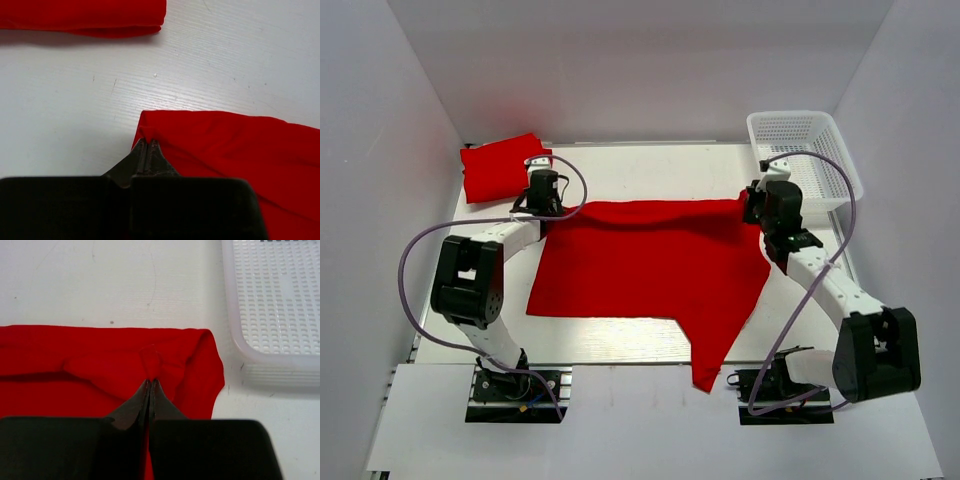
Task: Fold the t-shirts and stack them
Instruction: Fold the flattened tshirt in 1/3 of the way
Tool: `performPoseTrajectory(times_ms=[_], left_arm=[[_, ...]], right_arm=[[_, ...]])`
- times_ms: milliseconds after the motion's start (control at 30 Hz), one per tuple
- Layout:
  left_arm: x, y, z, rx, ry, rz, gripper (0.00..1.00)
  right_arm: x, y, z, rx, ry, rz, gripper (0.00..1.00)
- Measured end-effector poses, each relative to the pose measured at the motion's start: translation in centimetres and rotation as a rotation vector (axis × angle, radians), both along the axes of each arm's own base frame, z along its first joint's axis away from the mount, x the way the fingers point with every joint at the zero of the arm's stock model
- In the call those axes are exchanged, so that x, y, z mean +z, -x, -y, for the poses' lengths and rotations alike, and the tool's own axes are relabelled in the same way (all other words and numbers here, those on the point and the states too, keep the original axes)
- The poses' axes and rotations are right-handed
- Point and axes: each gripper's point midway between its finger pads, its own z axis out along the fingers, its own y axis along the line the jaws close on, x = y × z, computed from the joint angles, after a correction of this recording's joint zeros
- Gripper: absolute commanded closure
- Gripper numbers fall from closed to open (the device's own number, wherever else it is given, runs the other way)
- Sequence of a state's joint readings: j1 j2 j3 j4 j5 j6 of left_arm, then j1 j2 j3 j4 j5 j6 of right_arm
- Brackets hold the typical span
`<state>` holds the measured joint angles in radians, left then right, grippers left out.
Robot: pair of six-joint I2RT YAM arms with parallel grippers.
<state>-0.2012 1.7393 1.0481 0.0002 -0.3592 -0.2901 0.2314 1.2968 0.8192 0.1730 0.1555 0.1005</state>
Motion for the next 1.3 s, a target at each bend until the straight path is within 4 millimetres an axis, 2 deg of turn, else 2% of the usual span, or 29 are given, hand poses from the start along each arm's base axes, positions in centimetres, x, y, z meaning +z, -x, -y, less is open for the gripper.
performPoseTrajectory(times_ms=[167,300,500,633,667,700,733,767,800,833,867,900,967,1033,1167,1300], left_arm=[[1.7,0.8,-0.4,0.023,0.008,0.040,1.00],[2.5,0.7,-0.7,0.040,0.000,0.063,1.00],[2.3,1.0,-0.7,0.050,-0.004,0.053,1.00],[1.1,2.0,-0.8,0.073,0.010,0.010,0.99],[0.6,2.5,-0.9,0.086,0.013,-0.009,0.93],[-0.1,3.2,-1.0,0.100,0.015,-0.042,0.71],[-0.7,3.9,-1.1,0.114,0.017,-0.076,0.52],[-1.4,4.9,-1.3,0.139,0.021,-0.116,0.26],[-1.9,5.6,-1.6,0.157,0.018,-0.150,0.05],[-2.3,6.6,-1.9,0.190,0.017,-0.189,0.00],[-2.7,7.6,-2.4,0.227,0.013,-0.227,0.00],[-2.8,8.5,-2.8,0.264,0.006,-0.264,0.00],[-2.3,9.9,-3.9,0.356,-0.009,-0.323,0.00],[-1.0,10.1,-4.9,0.437,-0.025,-0.342,0.00],[1.9,8.1,-5.4,0.487,-0.013,-0.293,0.00],[2.1,5.3,-2.7,0.328,0.055,-0.260,0.00]], right_arm=[[-0.9,2.5,0.4,-0.007,-0.021,-0.034,1.00],[-2.2,3.7,0.6,-0.009,-0.022,-0.077,1.00],[-3.2,4.6,0.5,-0.006,-0.030,-0.117,1.00],[-5.1,6.0,0.6,-0.012,-0.049,-0.183,1.00],[-5.8,6.5,0.6,-0.023,-0.058,-0.212,0.90],[-6.5,7.2,0.7,-0.039,-0.069,-0.252,0.68],[-7.2,7.9,0.8,-0.058,-0.087,-0.291,0.56],[-8.0,8.7,0.9,-0.075,-0.093,-0.337,0.46],[-8.5,9.3,1.0,-0.091,-0.106,-0.370,0.36],[-9.1,10.1,1.0,-0.102,-0.113,-0.410,0.28],[-9.5,10.8,1.1,-0.113,-0.122,-0.443,0.26],[-10.0,11.5,1.2,-0.125,-0.125,-0.476,0.10],[-10.4,12.6,1.3,-0.134,-0.130,-0.513,0.10],[-10.4,13.1,1.4,-0.138,-0.130,-0.527,0.10],[-10.0,12.6,0.4,-0.069,-0.139,-0.508,0.10],[-9.3,9.7,-2.3,0.069,-0.171,-0.486,0.10]])
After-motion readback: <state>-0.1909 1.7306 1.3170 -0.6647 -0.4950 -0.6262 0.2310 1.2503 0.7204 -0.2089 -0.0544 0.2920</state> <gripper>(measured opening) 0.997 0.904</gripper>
